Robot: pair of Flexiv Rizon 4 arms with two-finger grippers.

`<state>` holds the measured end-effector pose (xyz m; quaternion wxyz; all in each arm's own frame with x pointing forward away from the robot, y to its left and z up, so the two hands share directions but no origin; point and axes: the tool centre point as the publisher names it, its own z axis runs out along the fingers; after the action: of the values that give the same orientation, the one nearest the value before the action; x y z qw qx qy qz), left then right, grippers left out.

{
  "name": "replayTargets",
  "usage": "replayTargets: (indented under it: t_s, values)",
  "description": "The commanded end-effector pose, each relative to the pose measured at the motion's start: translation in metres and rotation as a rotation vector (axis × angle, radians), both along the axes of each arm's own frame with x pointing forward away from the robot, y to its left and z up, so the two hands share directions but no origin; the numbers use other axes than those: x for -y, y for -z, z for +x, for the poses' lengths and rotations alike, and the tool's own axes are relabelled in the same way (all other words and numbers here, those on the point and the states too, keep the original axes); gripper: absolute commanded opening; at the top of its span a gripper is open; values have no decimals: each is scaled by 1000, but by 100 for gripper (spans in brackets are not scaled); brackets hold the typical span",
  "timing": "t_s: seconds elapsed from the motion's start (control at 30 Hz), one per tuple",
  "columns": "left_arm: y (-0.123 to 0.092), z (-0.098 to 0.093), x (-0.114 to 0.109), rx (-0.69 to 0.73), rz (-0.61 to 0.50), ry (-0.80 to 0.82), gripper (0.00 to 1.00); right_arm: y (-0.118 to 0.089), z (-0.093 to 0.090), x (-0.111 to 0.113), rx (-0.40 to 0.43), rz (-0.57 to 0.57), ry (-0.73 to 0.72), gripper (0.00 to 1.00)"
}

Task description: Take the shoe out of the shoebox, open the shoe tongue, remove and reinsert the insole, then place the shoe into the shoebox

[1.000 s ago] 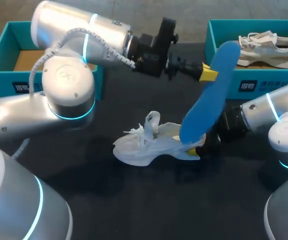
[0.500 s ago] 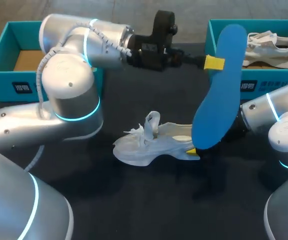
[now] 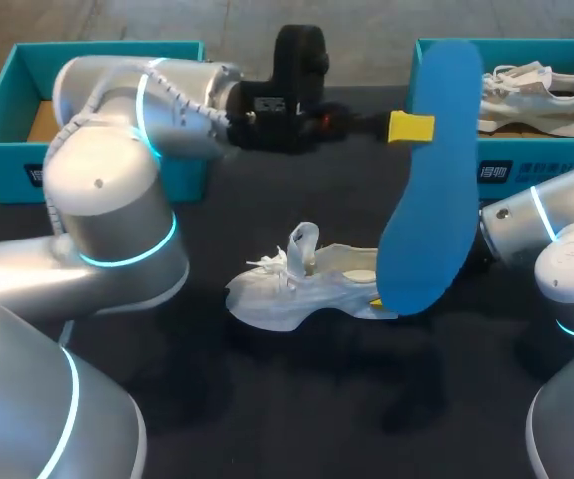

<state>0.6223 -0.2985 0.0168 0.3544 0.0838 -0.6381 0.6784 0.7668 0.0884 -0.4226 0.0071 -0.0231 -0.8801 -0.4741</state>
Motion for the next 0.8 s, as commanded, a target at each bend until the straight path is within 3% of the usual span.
replayTargets:
  t_s: [0.03, 0.5, 0.8]
  values:
    - [-1, -5, -11, 23, 7, -15, 0, 1, 0, -1, 0, -4, 1, 0]
    - [-1, -6, -13, -15, 12, -11, 0, 1, 0, -1, 0, -4, 1, 0]
    - [-35, -18, -30, -158, 51, -108, 0, 1, 0, -1, 0, -4, 1, 0]
